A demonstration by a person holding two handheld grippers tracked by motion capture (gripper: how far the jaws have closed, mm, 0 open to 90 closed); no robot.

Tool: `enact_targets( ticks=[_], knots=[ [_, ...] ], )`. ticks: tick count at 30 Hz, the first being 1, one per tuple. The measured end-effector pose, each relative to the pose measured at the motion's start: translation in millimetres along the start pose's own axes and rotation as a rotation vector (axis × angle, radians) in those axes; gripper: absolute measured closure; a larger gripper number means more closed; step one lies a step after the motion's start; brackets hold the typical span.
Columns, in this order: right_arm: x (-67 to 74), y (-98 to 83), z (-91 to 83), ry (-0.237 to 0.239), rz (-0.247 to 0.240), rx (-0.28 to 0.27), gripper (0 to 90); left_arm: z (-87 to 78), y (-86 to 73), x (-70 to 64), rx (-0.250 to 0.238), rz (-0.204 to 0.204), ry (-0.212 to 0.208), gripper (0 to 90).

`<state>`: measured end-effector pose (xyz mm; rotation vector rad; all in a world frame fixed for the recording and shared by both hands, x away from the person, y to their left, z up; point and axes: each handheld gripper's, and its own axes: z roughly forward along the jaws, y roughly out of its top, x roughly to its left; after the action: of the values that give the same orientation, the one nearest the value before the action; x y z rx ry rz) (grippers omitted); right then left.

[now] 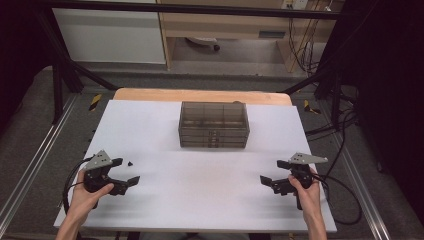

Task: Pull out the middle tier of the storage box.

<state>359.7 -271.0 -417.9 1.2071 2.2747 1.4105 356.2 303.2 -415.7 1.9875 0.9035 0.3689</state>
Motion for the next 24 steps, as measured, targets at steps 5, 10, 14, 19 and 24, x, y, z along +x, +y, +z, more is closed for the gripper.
enact_targets(
  ticks=[5, 10, 14, 19, 24],
  knots=[
    [0.0, -0.1, 0.2, -0.001, -0.001, 0.005, 0.6, -0.5, 0.9, 0.1, 0.000, 0.007, 0.002, 1.8],
    [-0.2, -0.4, 0.9, -0.003, -0.005, 0.007, 0.6, -0.9, 2.1, 0.2, 0.001, 0.010, 0.007, 1.8],
    [-0.4, -0.3, 1.0, -0.004, -0.006, 0.007, 0.6, -0.6, 3.5, -0.1, 0.006, 0.018, 0.011, 1.8],
    [0.1, -0.4, 1.3, -0.002, -0.003, 0.012, 0.6, -1.0, 5.9, -1.5, 0.002, 0.030, 0.011, 1.8],
    [-0.1, -0.2, 0.9, -0.002, -0.005, 0.009, 0.6, -0.3, 7.9, -2.9, 0.007, 0.045, 0.015, 1.8]
  ],
)
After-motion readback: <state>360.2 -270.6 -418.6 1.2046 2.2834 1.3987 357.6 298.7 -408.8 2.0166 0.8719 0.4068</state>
